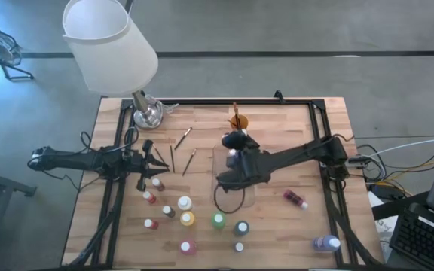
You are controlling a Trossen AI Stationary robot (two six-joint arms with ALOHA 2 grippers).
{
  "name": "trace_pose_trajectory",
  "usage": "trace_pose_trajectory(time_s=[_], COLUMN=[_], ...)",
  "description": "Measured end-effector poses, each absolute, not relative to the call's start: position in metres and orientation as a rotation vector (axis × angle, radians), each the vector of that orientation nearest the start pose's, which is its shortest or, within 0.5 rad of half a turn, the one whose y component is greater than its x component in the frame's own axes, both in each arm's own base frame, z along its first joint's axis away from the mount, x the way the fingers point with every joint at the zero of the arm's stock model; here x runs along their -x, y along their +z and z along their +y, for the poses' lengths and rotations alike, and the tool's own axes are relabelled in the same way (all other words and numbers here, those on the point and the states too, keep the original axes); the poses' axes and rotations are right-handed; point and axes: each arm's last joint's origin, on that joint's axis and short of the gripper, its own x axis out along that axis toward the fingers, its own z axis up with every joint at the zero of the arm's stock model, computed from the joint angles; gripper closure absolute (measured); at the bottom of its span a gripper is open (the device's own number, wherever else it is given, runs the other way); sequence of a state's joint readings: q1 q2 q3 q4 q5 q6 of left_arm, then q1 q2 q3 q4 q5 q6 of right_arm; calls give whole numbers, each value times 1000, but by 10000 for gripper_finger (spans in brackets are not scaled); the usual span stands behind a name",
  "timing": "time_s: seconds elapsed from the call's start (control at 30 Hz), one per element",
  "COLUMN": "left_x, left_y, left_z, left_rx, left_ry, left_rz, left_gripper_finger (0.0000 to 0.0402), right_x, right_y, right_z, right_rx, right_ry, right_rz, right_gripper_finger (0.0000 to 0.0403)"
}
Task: Pick & Place Paint Supplies
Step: Put the small yellow paint bottle into the transparent bin
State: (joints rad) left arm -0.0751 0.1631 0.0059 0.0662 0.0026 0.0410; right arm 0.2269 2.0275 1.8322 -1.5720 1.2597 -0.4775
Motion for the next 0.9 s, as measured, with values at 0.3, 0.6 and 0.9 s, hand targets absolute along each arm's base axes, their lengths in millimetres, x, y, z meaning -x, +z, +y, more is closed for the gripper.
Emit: trace_pose_trajectory(time_s=[0.3, 0.6, 0.9], left_x=[-107, -107, -107], left_y=[158, 158, 158], left_z=[-8, -8, -8], left_rx=[-44, -44, -44], left_ry=[-80, -80, -80], left_rz=[90, 90, 90], left_gripper_finger=[328, 328, 328], right_x=[-334, -274, -237], right_y=[300, 340, 331], right_z=[63, 62, 61], right_rx=[984, 199, 9], right_ry=[-487, -218, -92], right_rz=[1435, 1263, 1032], right_gripper_finger=[291, 291, 291])
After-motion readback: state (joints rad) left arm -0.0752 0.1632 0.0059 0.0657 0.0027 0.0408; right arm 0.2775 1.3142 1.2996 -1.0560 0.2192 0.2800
